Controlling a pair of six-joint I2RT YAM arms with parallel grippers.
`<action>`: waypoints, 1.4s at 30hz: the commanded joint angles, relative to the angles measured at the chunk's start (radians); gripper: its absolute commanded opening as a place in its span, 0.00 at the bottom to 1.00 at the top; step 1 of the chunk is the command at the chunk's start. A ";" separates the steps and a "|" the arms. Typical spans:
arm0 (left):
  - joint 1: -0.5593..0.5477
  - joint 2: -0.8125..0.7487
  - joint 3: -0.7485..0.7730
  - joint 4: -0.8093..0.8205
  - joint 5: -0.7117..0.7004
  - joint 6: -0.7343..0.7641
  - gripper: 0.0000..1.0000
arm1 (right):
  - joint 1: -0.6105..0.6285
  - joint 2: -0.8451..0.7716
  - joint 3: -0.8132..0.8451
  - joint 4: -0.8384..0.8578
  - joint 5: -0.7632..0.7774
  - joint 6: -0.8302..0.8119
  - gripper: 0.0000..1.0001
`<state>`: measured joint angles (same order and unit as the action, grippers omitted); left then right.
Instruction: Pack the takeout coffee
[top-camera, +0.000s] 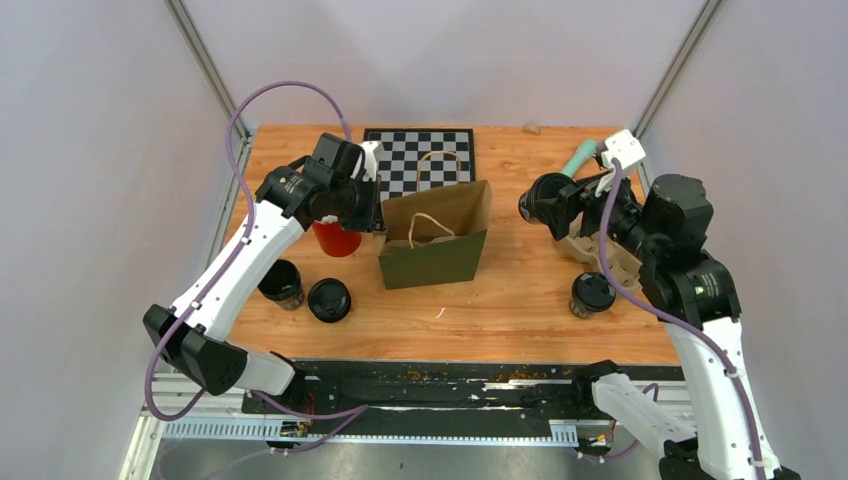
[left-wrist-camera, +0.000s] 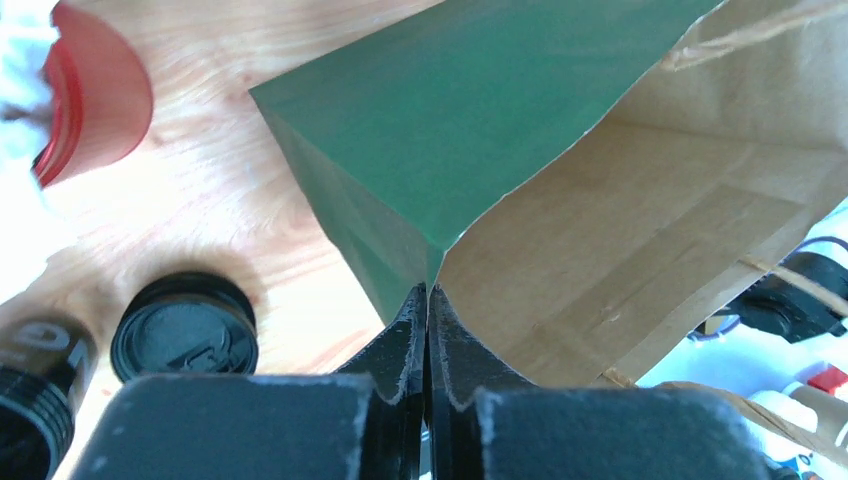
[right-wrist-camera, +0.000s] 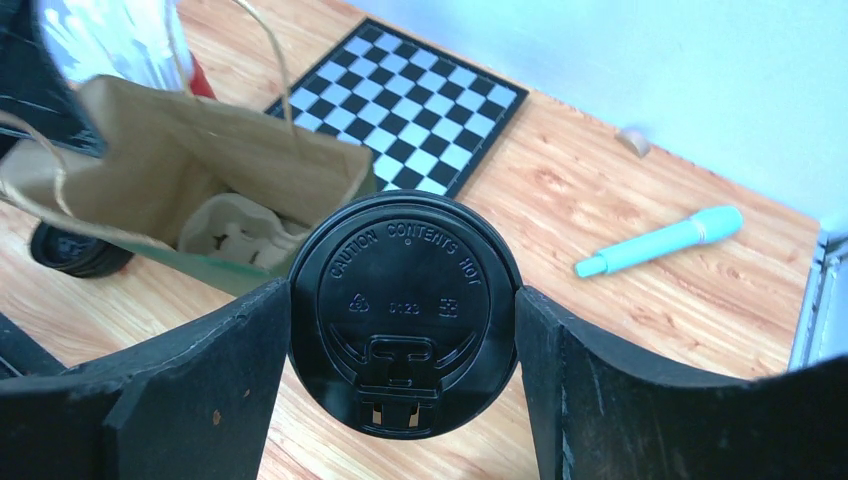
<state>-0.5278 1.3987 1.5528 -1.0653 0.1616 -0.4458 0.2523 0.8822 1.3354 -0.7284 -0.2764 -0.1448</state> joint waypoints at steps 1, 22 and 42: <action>-0.004 -0.014 0.023 0.137 0.123 0.042 0.02 | 0.005 -0.037 0.022 0.052 -0.093 0.033 0.72; -0.074 -0.013 -0.018 0.320 0.327 0.028 0.00 | 0.084 -0.043 -0.045 0.115 -0.223 0.025 0.71; -0.072 -0.009 0.012 0.224 0.237 -0.003 0.37 | 0.326 0.006 -0.131 0.077 0.032 -0.163 0.72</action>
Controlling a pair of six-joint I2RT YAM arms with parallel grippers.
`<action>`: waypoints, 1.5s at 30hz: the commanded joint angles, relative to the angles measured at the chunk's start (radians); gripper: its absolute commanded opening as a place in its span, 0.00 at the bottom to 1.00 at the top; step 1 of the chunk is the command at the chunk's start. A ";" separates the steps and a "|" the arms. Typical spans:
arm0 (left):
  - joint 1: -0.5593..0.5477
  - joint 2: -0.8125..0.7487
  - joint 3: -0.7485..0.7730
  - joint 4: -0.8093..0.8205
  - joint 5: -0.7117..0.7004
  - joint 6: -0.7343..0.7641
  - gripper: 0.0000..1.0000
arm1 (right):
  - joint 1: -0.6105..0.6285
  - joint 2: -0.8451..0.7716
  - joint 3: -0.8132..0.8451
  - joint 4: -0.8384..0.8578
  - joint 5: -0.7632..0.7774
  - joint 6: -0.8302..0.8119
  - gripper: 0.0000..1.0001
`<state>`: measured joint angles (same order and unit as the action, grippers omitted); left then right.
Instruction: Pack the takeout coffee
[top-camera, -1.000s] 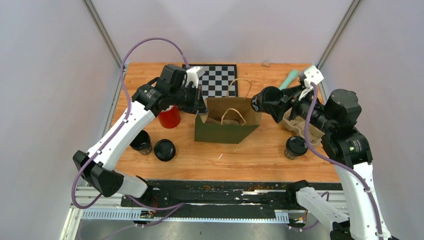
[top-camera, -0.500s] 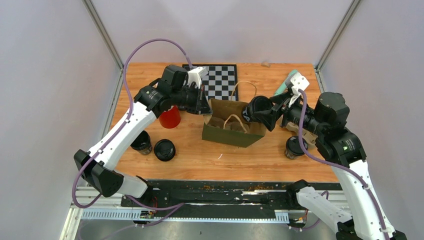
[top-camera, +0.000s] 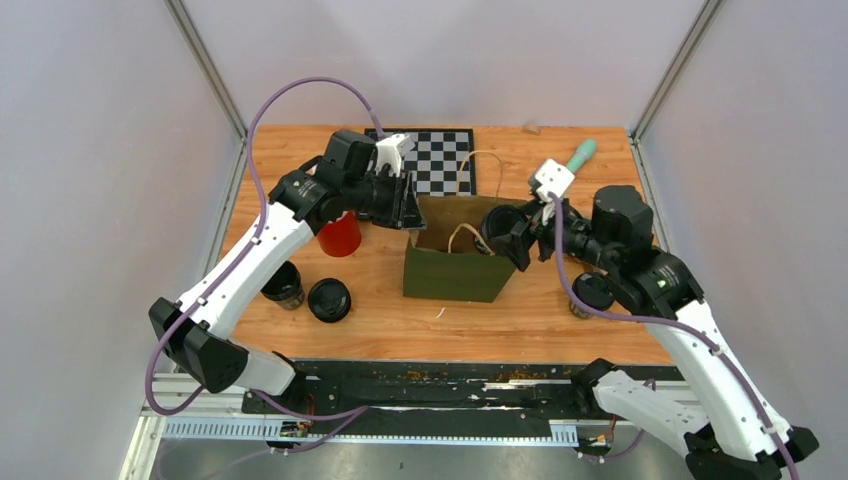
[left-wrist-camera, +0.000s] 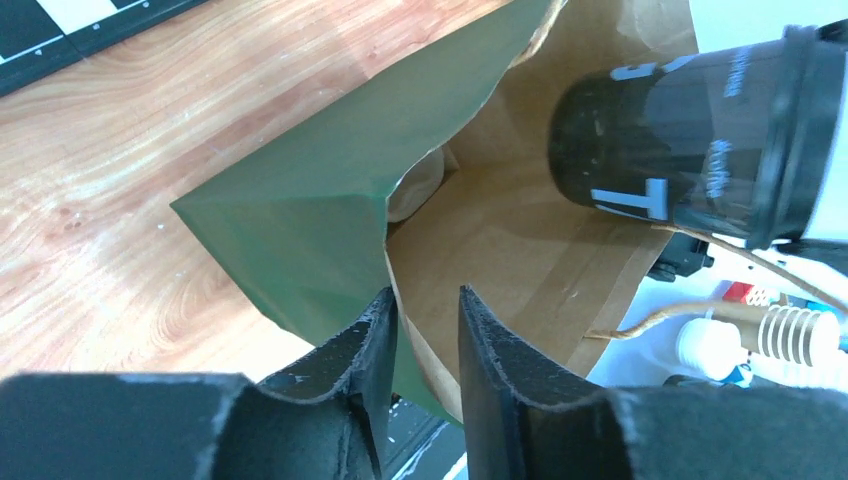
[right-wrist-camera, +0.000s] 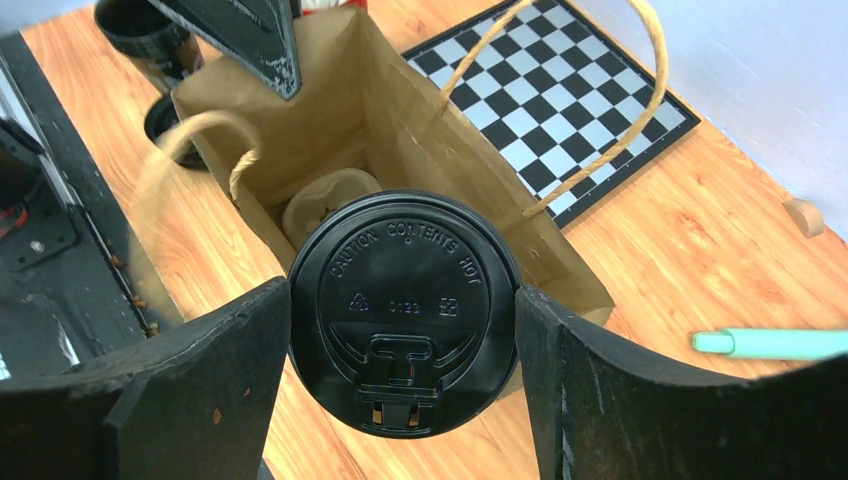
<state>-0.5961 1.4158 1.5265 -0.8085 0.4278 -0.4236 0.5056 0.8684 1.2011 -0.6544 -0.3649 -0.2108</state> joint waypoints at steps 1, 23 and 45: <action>-0.004 -0.037 0.036 -0.038 -0.035 -0.027 0.38 | 0.089 0.027 0.002 0.003 0.134 -0.104 0.72; 0.062 -0.192 -0.020 -0.189 -0.089 -0.059 0.51 | 0.505 0.106 0.019 -0.074 0.428 -0.114 0.71; 0.062 -0.225 -0.154 0.096 0.024 0.084 0.05 | 0.591 0.106 -0.005 -0.015 0.578 -0.197 0.72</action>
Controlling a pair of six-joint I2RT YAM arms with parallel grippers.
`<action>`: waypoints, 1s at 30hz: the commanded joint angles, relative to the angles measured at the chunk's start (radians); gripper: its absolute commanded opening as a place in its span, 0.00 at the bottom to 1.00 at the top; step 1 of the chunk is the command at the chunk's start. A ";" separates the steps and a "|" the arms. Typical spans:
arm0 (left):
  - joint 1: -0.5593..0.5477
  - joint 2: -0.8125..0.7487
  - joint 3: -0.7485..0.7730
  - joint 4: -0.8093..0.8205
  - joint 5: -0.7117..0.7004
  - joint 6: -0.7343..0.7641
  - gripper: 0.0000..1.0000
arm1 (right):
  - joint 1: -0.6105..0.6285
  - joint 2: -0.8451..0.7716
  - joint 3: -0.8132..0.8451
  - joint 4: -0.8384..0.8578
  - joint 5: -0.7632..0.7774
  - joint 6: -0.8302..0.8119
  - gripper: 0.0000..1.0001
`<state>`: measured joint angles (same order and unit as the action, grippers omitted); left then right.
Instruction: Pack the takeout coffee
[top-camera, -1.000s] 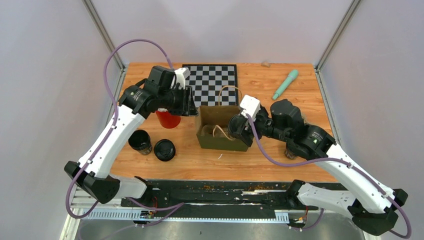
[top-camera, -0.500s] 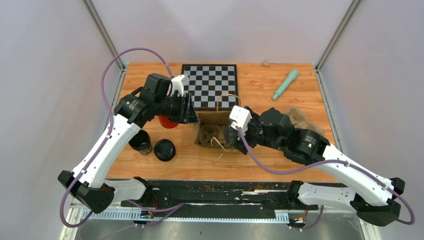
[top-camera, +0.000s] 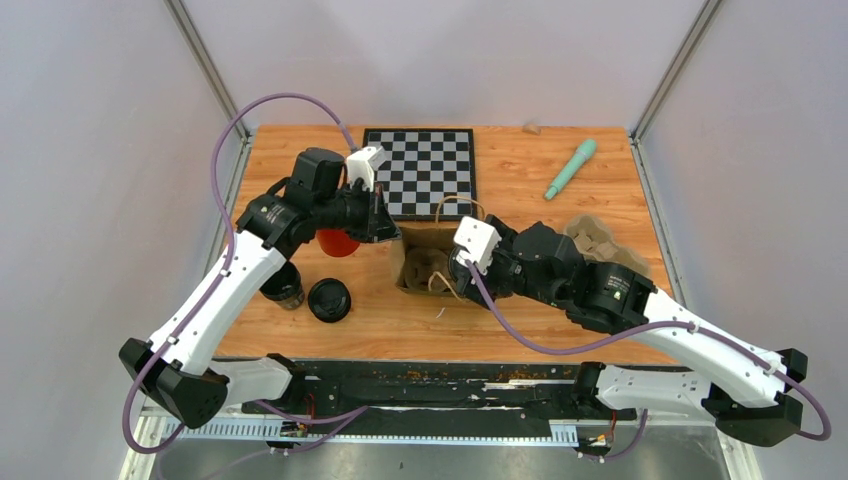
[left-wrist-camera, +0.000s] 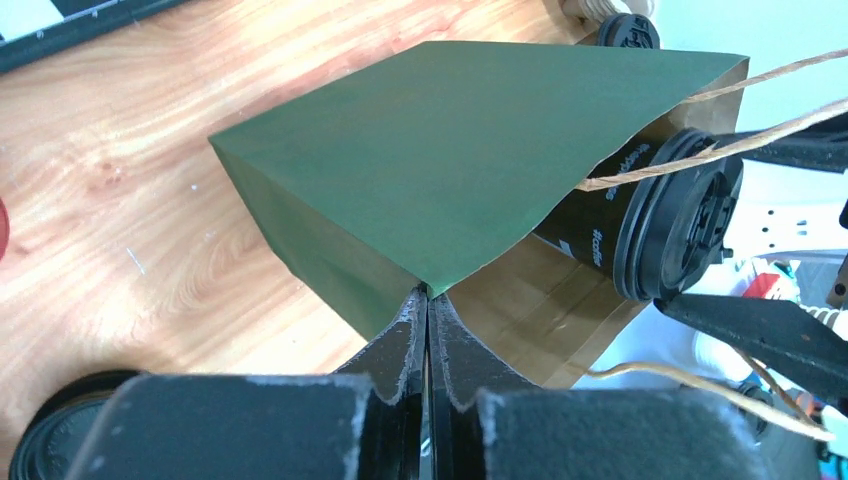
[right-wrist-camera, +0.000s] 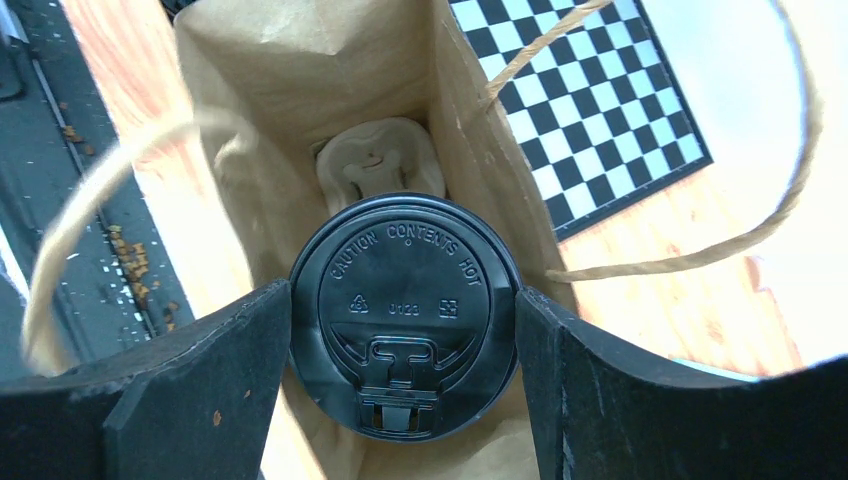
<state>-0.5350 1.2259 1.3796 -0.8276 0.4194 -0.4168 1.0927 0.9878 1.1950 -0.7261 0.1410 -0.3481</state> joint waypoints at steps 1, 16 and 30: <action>0.001 -0.033 -0.009 0.119 0.041 0.090 0.05 | 0.003 -0.010 0.002 0.063 0.069 -0.070 0.72; 0.000 -0.028 -0.070 0.267 0.121 0.055 0.25 | 0.004 0.038 -0.085 0.149 -0.035 -0.176 0.73; 0.000 -0.169 -0.162 0.022 0.046 0.011 0.56 | 0.017 0.022 -0.176 0.202 -0.027 -0.228 0.72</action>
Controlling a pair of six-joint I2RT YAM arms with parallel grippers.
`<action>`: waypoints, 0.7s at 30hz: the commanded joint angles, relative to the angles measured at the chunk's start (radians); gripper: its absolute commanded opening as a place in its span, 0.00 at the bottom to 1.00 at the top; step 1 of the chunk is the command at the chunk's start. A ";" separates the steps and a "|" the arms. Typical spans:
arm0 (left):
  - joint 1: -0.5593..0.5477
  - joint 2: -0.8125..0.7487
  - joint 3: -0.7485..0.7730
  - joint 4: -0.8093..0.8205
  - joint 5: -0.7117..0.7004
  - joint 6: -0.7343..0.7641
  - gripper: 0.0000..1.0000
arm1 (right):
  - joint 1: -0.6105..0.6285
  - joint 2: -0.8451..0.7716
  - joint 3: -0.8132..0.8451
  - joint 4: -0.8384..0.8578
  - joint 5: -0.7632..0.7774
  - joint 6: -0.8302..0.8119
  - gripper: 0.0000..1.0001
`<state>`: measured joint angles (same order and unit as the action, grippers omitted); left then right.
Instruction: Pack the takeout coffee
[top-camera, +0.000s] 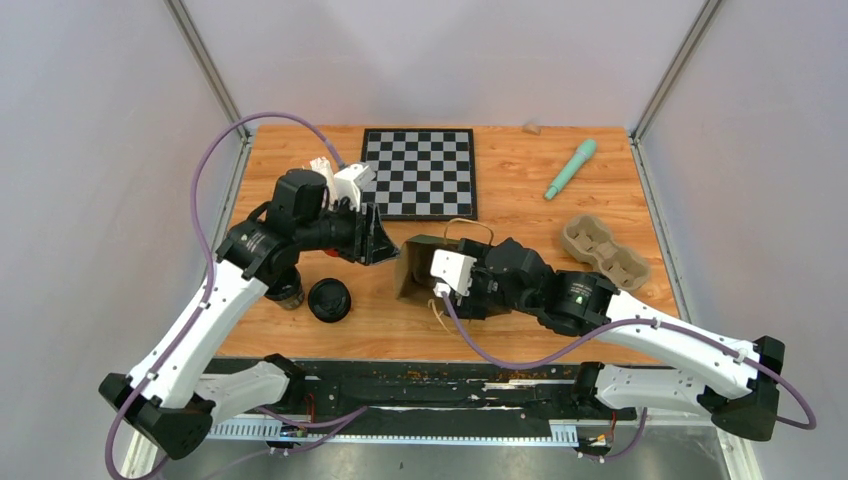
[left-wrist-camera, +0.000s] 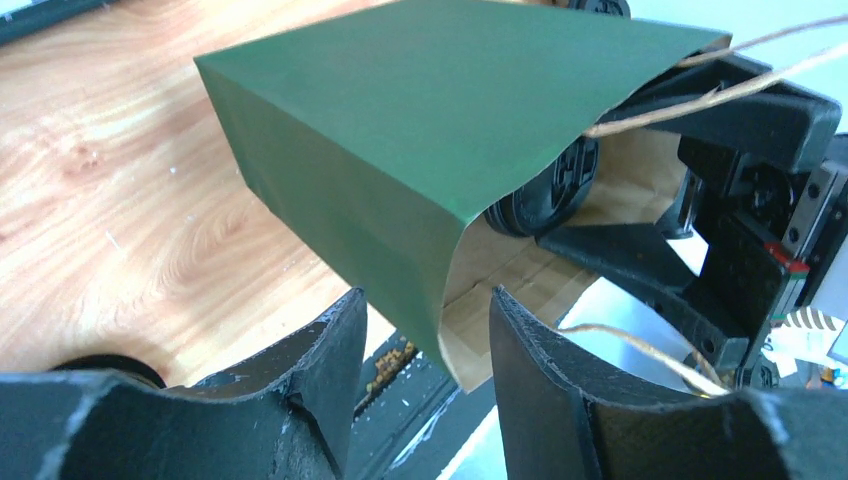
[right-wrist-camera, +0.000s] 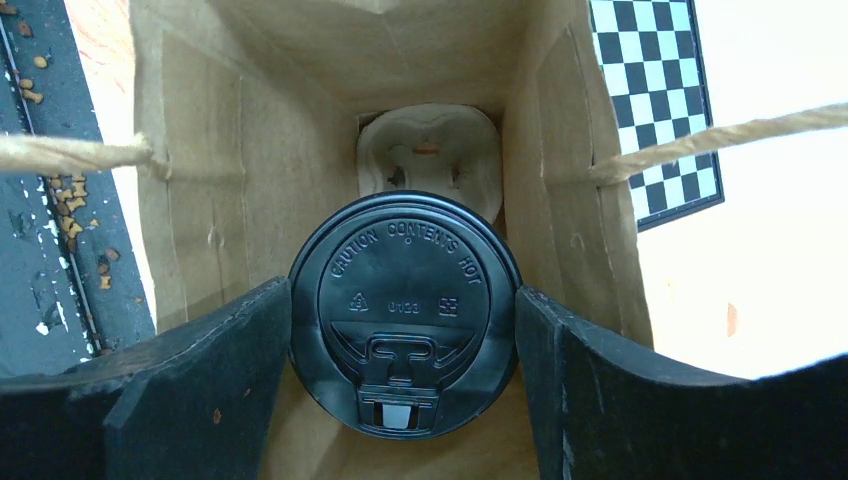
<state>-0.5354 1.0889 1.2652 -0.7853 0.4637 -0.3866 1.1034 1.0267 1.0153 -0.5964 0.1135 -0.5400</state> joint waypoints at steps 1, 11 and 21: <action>0.000 -0.029 -0.059 -0.014 0.011 -0.021 0.56 | 0.007 -0.014 0.007 0.072 0.005 -0.039 0.72; 0.000 -0.004 -0.103 0.021 0.056 -0.001 0.57 | 0.009 0.042 0.045 0.059 0.009 -0.021 0.72; -0.004 0.006 -0.140 0.089 0.095 -0.038 0.48 | 0.018 0.059 0.017 0.105 -0.016 -0.028 0.72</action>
<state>-0.5354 1.0981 1.1168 -0.7536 0.5270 -0.4179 1.1160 1.0794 1.0164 -0.5587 0.1135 -0.5594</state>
